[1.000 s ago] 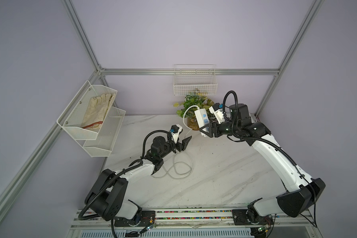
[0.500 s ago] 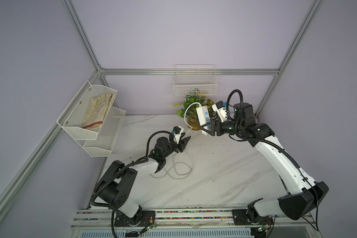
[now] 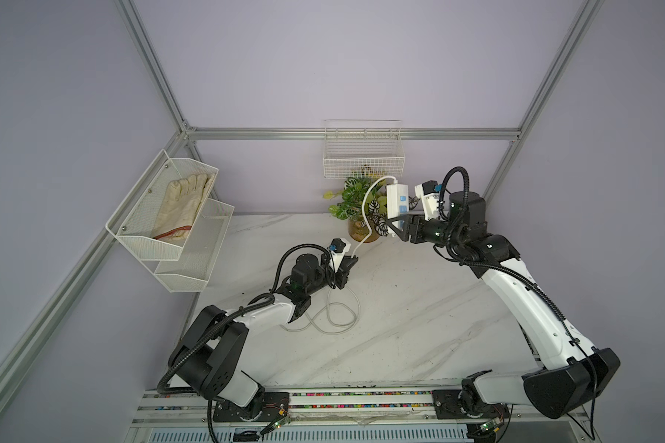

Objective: Wrap the cord around the power strip
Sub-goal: Wrap the power cord around the power strip.

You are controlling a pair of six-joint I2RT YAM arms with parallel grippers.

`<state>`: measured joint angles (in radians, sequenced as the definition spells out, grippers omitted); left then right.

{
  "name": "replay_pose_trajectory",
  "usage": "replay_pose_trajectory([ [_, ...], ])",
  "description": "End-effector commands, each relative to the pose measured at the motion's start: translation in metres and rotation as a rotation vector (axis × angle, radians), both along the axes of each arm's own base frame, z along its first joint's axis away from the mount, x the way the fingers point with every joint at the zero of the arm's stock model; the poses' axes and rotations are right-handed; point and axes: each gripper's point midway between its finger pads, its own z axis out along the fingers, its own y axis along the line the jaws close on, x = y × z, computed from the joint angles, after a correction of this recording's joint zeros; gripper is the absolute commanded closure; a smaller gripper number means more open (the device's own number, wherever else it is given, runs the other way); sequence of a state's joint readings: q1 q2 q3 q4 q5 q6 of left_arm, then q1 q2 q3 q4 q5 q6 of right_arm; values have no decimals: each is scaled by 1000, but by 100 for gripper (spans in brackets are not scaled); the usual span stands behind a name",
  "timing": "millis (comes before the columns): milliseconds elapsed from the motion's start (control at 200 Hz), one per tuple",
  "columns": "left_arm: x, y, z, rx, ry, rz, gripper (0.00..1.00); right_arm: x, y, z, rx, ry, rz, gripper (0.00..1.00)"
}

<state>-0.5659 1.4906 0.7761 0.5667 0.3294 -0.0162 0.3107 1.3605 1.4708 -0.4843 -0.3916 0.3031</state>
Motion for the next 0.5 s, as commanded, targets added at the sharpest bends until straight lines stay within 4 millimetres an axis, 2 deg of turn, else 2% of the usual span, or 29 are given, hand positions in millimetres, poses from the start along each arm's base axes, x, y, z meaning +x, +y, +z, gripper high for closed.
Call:
replay_pose_trajectory([
  [0,-10,-10,40,56,-86,-39,100,25,-16,7,-28,-67,-113,71],
  [25,-16,-9,53,60,-115,-46,100,29,-18,2,-46,-63,-124,71],
  [225,-39,-16,70,181,-154,-89,100,46,-42,-41,-251,1,-227,75],
  [310,-45,-17,77,228,-166,-104,100,47,-47,-48,-314,-13,-226,78],
  [495,-46,-17,87,313,-205,-112,100,45,-55,-65,-438,-23,-201,78],
])
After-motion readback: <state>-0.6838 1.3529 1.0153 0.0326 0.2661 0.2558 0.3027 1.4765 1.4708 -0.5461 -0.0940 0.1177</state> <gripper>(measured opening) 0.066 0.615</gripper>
